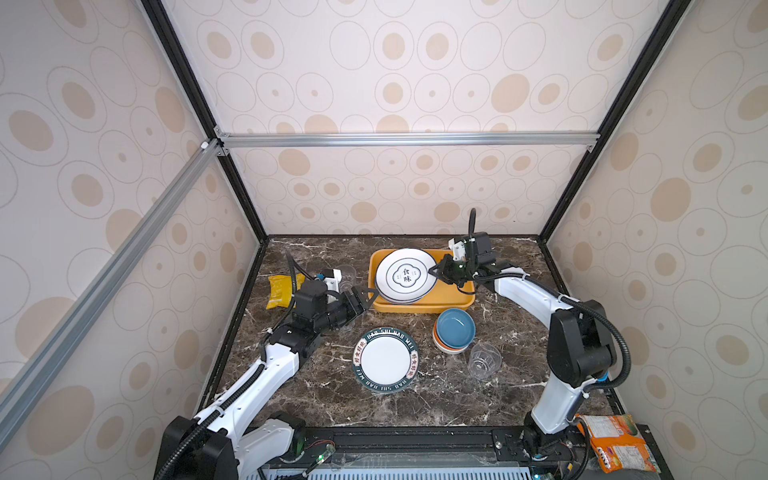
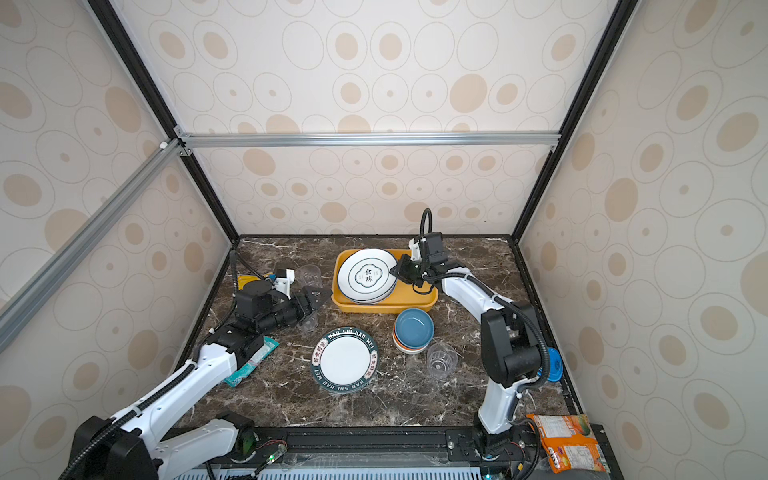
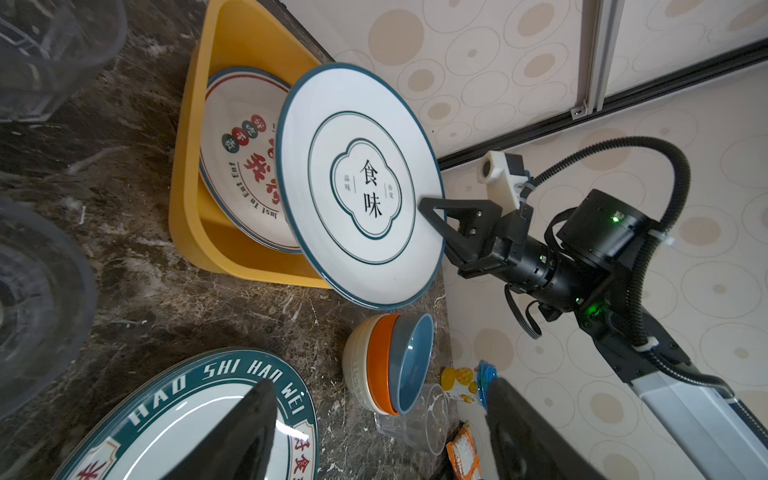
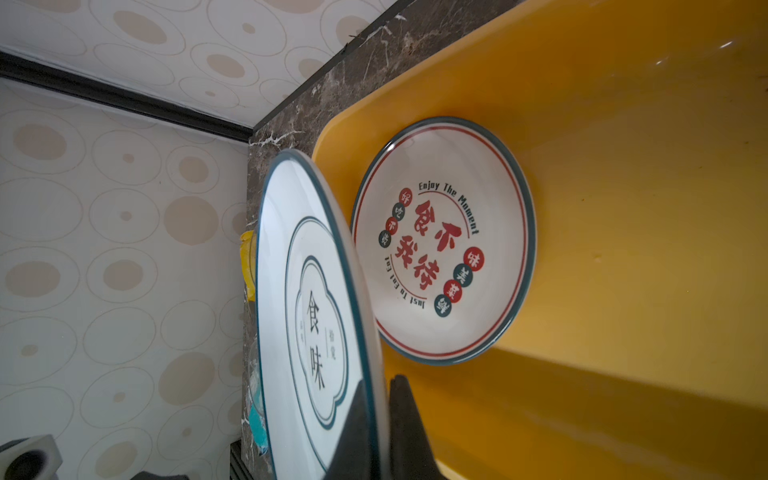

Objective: Place the mixed dishes into the plastic bin

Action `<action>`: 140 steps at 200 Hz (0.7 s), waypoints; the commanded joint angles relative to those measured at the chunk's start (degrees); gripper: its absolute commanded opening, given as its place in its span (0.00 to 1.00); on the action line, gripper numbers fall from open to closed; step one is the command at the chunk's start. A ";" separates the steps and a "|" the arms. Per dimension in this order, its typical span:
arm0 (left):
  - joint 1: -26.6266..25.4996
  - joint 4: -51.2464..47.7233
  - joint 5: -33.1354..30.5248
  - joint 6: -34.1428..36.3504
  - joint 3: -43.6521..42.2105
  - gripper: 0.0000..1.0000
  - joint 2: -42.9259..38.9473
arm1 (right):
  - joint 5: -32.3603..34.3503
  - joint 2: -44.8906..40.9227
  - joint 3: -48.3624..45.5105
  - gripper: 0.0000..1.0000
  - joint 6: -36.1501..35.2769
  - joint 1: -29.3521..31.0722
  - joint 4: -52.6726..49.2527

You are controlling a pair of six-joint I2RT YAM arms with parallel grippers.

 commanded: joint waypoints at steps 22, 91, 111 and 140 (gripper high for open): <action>0.32 -0.08 -0.32 1.68 -0.26 0.81 -1.07 | 0.38 5.67 4.29 0.00 1.37 -0.55 3.91; 0.26 0.84 -0.14 0.80 -1.96 0.81 -1.13 | 1.23 11.89 7.37 0.00 2.31 -0.73 5.80; 0.33 1.24 -0.17 0.38 -2.63 0.81 -1.34 | 1.45 13.19 8.11 0.00 2.48 -0.84 5.95; 0.27 1.24 -0.25 0.18 -3.10 0.81 -1.58 | 1.98 14.60 8.84 0.00 2.82 -1.01 6.26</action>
